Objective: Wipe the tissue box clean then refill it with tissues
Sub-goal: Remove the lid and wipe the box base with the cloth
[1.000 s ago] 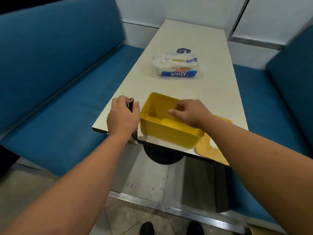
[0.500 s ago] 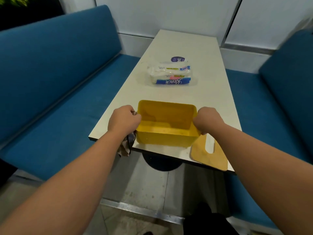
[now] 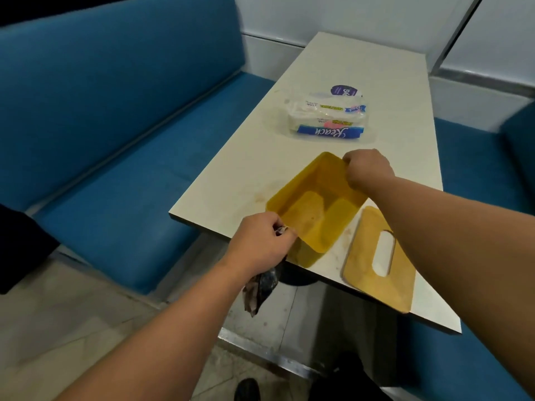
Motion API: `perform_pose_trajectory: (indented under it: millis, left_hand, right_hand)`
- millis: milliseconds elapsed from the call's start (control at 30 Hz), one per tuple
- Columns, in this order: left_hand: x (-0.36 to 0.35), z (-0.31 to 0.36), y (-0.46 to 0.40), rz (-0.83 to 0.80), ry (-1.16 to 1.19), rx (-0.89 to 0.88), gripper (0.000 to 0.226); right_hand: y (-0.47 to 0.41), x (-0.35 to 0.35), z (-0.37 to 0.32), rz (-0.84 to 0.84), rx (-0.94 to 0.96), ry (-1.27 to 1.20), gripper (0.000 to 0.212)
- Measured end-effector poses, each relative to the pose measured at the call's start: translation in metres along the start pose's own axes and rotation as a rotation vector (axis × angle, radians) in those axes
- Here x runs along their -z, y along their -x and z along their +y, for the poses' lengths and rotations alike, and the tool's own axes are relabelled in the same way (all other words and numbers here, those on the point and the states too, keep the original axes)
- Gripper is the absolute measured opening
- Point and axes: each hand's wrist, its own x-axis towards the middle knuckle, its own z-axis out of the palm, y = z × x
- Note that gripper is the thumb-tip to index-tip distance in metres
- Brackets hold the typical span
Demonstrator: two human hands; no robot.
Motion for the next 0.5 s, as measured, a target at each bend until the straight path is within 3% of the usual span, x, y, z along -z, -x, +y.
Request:
perform_pose_trajectory:
  millis: [233, 333, 400, 433, 500]
  left_hand:
    - [-0.005, -0.003, 0.007, -0.008, 0.115, 0.022, 0.018]
    - [0.004, -0.02, 0.015, 0.047, 0.252, 0.113, 0.026]
    - [0.011, -0.034, 0.018, 0.076, 0.509, 0.295, 0.035]
    - [0.012, -0.041, 0.019, 0.07, 0.639, 0.389, 0.035]
    - [0.01, -0.05, 0.018, 0.043, 0.821, 0.501, 0.028]
  right_hand:
    - [-0.011, -0.011, -0.001, -0.038, -0.02, -0.06, 0.04]
    - [-0.002, -0.007, -0.001, 0.143, -0.045, -0.114, 0.039]
    - [0.013, -0.001, -0.007, 0.263, -0.003, -0.267, 0.038]
    - [0.022, 0.002, -0.014, 0.244, 0.008, -0.359, 0.035]
    - [0.043, 0.008, -0.031, 0.019, -0.006, -0.551, 0.032]
